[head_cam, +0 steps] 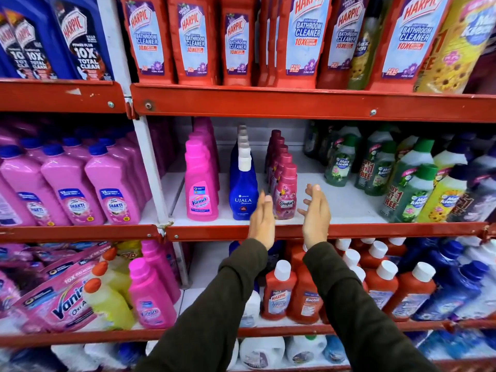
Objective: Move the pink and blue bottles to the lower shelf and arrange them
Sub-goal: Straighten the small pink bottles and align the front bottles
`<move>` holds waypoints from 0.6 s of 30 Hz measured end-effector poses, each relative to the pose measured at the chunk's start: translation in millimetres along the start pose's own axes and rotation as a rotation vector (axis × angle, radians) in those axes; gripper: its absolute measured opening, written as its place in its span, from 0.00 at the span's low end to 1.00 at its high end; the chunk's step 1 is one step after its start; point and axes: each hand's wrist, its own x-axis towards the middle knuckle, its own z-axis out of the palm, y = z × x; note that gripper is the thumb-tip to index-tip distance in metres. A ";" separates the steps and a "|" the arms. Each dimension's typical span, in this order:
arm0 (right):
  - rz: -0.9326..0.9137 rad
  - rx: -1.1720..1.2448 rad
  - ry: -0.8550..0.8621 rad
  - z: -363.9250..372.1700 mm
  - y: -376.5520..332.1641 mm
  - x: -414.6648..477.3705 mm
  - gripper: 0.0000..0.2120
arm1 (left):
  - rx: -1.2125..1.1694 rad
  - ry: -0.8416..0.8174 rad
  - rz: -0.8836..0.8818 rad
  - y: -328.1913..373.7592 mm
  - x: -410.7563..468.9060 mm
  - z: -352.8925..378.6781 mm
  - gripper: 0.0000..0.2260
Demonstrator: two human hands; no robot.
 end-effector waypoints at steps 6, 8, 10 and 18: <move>-0.009 0.125 -0.149 36.7 -6.5 -37.6 0.20 | -0.202 0.406 0.303 -7.3 -16.3 -38.3 0.22; 0.035 0.088 -0.283 52.8 -2.9 -44.1 0.18 | -0.166 0.388 0.255 -5.1 -9.9 -46.7 0.24; 0.084 0.107 -0.354 63.8 1.9 -42.6 0.14 | -0.138 0.324 0.137 -7.3 3.0 -51.9 0.26; 0.195 0.050 -0.439 81.6 16.6 -32.6 0.23 | -0.297 0.125 -0.165 8.5 23.2 -73.7 0.19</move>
